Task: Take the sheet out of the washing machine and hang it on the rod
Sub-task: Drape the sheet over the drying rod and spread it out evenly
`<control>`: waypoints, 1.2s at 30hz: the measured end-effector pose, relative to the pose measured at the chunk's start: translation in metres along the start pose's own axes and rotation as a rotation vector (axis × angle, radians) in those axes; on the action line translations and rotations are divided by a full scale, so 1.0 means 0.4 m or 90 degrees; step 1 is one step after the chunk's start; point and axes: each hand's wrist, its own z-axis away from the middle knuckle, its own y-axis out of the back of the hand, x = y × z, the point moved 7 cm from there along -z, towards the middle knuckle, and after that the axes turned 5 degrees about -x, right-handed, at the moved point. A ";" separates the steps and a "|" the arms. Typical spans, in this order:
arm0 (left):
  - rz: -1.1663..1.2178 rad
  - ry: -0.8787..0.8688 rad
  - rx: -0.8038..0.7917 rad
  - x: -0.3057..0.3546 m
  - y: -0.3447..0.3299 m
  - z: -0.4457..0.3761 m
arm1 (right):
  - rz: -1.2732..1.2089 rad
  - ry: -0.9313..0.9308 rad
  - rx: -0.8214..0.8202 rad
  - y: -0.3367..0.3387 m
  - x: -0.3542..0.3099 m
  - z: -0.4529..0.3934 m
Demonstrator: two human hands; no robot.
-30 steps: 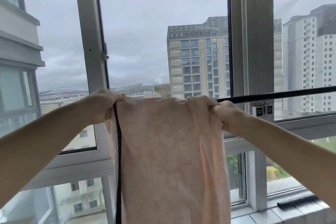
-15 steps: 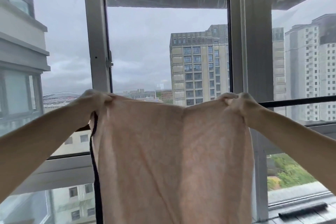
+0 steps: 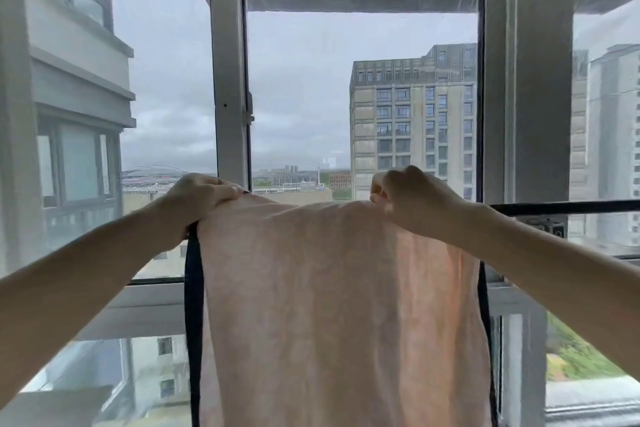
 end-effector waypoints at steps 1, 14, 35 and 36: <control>-0.002 -0.007 0.005 -0.004 0.011 0.002 | -0.068 0.055 -0.013 -0.005 -0.044 -0.022; -0.300 -0.095 0.086 -0.049 0.088 0.054 | -0.167 0.290 -0.108 -0.143 -0.429 -0.237; -0.195 -0.111 0.004 -0.175 0.022 -0.007 | -0.305 0.256 -0.206 -0.169 -0.450 -0.280; -0.110 -0.098 -0.026 -0.186 0.027 -0.005 | -0.290 0.238 -0.245 -0.172 -0.432 -0.274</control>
